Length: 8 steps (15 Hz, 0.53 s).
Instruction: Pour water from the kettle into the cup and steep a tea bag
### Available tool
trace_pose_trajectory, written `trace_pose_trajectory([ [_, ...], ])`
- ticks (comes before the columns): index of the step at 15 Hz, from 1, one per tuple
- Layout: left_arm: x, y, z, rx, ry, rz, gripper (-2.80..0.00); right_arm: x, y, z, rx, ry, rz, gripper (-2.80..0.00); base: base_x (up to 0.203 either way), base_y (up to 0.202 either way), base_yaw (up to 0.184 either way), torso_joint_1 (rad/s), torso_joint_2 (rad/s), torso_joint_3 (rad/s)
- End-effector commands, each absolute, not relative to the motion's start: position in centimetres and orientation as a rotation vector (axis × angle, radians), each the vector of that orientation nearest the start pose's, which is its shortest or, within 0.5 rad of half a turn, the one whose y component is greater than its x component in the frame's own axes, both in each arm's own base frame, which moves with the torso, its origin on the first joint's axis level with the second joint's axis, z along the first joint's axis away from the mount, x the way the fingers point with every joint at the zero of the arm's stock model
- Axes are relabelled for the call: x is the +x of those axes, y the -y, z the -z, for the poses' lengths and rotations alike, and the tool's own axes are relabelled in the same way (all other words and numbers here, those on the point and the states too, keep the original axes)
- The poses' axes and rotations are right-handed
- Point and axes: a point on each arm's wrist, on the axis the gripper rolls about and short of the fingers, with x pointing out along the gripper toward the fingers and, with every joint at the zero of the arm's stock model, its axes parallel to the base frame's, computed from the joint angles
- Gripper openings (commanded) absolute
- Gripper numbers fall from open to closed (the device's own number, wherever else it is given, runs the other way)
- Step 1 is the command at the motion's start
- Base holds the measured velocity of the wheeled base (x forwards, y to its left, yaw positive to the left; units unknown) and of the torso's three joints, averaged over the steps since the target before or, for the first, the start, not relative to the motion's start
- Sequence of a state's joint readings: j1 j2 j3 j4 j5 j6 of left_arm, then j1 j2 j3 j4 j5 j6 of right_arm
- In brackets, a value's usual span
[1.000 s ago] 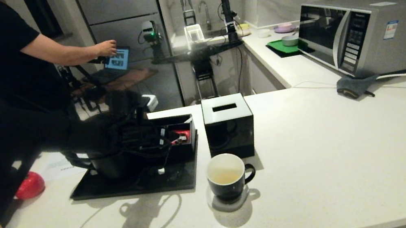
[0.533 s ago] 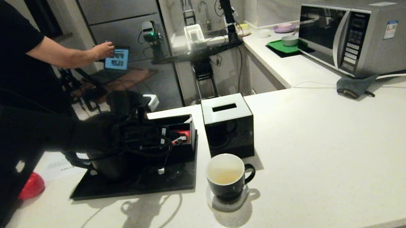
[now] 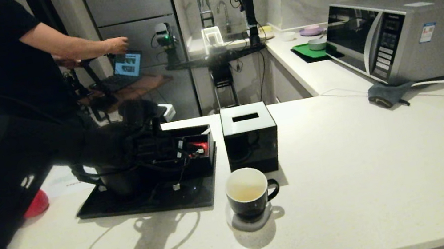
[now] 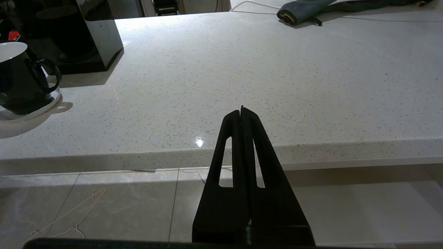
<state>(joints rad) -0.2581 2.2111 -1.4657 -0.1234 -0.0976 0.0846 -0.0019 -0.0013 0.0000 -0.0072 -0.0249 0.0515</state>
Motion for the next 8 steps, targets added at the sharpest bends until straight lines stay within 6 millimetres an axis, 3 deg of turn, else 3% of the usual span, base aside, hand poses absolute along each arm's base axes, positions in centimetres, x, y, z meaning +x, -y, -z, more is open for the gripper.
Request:
trace_pose_trajectory([
  [1,42.75,11.57,-11.66,0.132,-0.609,0.372,0.0,-2.28,0.05,-7.63,0.052,0.008,0.026,-2.8,0.0,0.0,0.0,0.0,0.0,0.0],
  [7,43.29,11.64,-11.48,0.13,-0.603,0.37,0.0,-2.28,0.05,-7.63,0.052,0.008,0.026,-2.8,0.0,0.0,0.0,0.0,0.0,0.0],
  [8,43.29,11.64,-11.37,0.131,-0.606,0.369,-2.8,-2.28,0.05,-7.63,0.052,0.008,0.026,-2.8,0.0,0.0,0.0,0.0,0.0,0.0],
])
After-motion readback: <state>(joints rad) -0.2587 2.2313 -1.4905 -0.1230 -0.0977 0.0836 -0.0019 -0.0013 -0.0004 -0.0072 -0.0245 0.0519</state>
